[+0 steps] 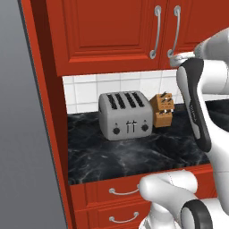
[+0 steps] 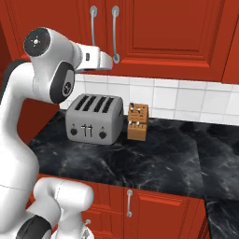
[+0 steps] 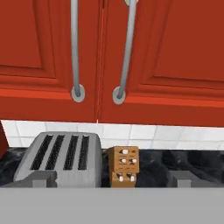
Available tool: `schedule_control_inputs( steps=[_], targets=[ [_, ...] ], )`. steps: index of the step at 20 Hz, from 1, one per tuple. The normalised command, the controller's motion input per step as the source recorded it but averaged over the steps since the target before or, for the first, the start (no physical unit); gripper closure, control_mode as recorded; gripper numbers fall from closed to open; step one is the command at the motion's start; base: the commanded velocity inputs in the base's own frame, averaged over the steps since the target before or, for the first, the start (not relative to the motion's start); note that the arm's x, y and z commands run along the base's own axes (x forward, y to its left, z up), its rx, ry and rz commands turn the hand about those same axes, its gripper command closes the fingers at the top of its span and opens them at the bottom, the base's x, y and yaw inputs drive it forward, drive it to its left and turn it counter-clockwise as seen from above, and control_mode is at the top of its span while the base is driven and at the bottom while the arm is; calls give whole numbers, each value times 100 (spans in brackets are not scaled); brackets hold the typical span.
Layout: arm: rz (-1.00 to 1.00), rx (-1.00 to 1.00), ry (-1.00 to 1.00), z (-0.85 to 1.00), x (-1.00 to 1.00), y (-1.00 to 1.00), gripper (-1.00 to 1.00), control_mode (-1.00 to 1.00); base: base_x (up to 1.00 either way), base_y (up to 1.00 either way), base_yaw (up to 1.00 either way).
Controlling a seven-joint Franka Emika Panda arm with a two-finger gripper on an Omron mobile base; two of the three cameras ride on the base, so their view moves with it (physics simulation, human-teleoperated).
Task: Move the bowls from the cabinet to the plates on the dining table.
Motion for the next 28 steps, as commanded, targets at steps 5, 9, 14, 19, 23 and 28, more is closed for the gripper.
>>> schedule_control_inputs(
  steps=[5, 9, 14, 19, 23, 28],
  targets=[
    [0, -3, -11, 23, 3, -6, -100, -100, 0, 0, 0],
    [0, -4, -10, 23, 11, -5, -100, -100, 0, 0, 0],
    [0, -2, -7, 25, 20, -11, -100, -100, 0, 0, 0],
    [-1, 0, -2, 12, 35, -10, -100, -100, 0, 0, 0],
    [-1, 0, 0, 0, 53, -1, -100, -100, 0, 0, 0],
    [0, 0, 0, 0, 53, -4, -100, -100, 0, 0, 0]
  ],
)
